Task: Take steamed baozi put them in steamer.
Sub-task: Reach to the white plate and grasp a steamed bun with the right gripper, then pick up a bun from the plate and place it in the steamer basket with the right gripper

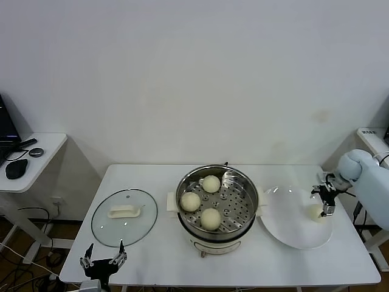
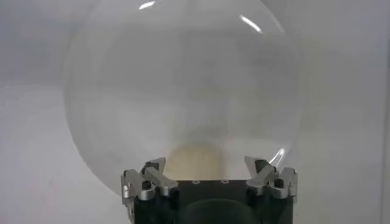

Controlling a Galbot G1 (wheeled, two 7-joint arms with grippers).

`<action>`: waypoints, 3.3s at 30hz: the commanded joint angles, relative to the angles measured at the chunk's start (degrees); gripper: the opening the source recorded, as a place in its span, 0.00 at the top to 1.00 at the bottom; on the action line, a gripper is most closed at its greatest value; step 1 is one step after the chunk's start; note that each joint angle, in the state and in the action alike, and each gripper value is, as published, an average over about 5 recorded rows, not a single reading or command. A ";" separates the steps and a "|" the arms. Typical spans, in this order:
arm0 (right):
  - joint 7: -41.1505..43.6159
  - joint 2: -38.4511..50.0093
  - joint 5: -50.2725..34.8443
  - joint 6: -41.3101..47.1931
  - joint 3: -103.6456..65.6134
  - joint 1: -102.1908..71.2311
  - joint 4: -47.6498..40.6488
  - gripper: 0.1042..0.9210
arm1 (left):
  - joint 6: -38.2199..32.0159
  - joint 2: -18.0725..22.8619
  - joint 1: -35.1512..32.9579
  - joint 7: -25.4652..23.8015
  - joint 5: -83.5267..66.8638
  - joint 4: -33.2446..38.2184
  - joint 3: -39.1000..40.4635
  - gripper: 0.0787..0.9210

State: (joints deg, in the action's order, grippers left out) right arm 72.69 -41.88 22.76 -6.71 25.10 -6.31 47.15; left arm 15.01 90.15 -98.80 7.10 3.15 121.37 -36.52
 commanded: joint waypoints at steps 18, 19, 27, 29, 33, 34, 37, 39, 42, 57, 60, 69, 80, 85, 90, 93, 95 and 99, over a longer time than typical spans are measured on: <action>-3.37 -1.91 5.20 -0.99 -4.20 -3.66 -2.60 0.12 | -0.08 -0.01 -0.26 0.01 -0.07 -0.20 0.02 0.12; -3.30 -1.91 5.31 -1.02 -4.17 -3.71 -2.56 0.12 | -0.07 -0.01 -0.23 0.01 -0.07 -0.25 0.04 0.12; -3.13 -2.05 5.87 -1.04 -4.20 -3.88 -2.66 0.12 | -0.07 0.04 -0.02 0.08 -0.06 -0.83 0.13 0.12; -3.16 -2.16 5.68 -0.99 -4.33 -4.01 -2.70 0.12 | -0.07 0.07 0.01 0.07 -0.03 -0.86 0.21 0.12; -3.09 -2.30 5.49 -0.96 -4.57 -4.15 -2.80 0.19 | -0.09 0.11 0.01 0.02 0.02 -0.89 0.28 0.12; -3.12 -2.33 5.50 -0.98 -4.64 -4.16 -2.86 0.21 | -0.10 0.11 0.01 0.00 0.03 -0.90 0.28 0.12; -3.23 -2.42 5.52 -0.99 -5.00 -4.10 -3.03 0.30 | -0.12 0.08 0.00 0.00 0.04 -0.98 0.30 0.12; -3.01 -2.38 5.45 -0.95 -5.16 -3.92 -3.02 0.37 | -0.15 0.07 -0.02 0.01 0.05 -1.00 0.35 0.12; -2.46 -2.13 4.88 -0.77 -4.95 -3.28 -2.76 0.43 | -0.18 0.08 -0.07 0.06 0.10 -0.99 0.52 0.12; 0.57 4.74 -31.06 17.74 30.10 29.41 22.64 0.46 | -1.24 0.09 0.71 0.89 1.67 -0.29 2.07 0.12; 0.12 2.23 -38.71 22.31 37.80 37.51 27.82 0.46 | -1.20 0.04 0.87 0.94 1.44 0.83 2.40 0.12; -3.35 -5.84 -53.57 32.40 46.72 46.36 35.86 0.46 | -1.22 -0.69 0.70 1.09 0.18 3.20 3.05 0.12; -7.79 -8.82 -51.14 36.08 52.17 42.26 38.79 0.47 | -1.09 -1.10 0.94 0.98 -0.70 3.74 2.75 0.12; -10.96 -9.26 -49.71 37.60 51.23 39.05 37.94 0.47 | -1.06 -1.00 1.13 1.00 -0.70 3.47 2.70 0.12; -12.09 -10.22 -47.48 37.82 50.75 37.35 36.86 0.47 | -1.07 -0.72 1.04 1.04 -0.65 3.55 2.85 0.12; -12.49 -10.65 -45.77 37.53 50.67 36.79 35.91 0.47 | -1.08 -0.75 0.96 1.08 -0.64 3.51 2.78 0.12; -12.47 -10.90 -44.65 37.21 50.85 36.73 35.15 0.47 | -1.10 -0.82 0.93 1.11 -0.65 3.48 2.69 0.12; -12.57 -11.10 -43.36 37.03 51.01 36.46 34.17 0.47 | -1.11 -0.89 0.91 1.18 -0.69 3.38 2.56 0.12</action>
State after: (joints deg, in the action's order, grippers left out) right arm 61.64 -52.05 -22.71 29.44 74.86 30.94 81.98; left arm 13.93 89.30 -97.85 8.25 2.52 124.82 -33.93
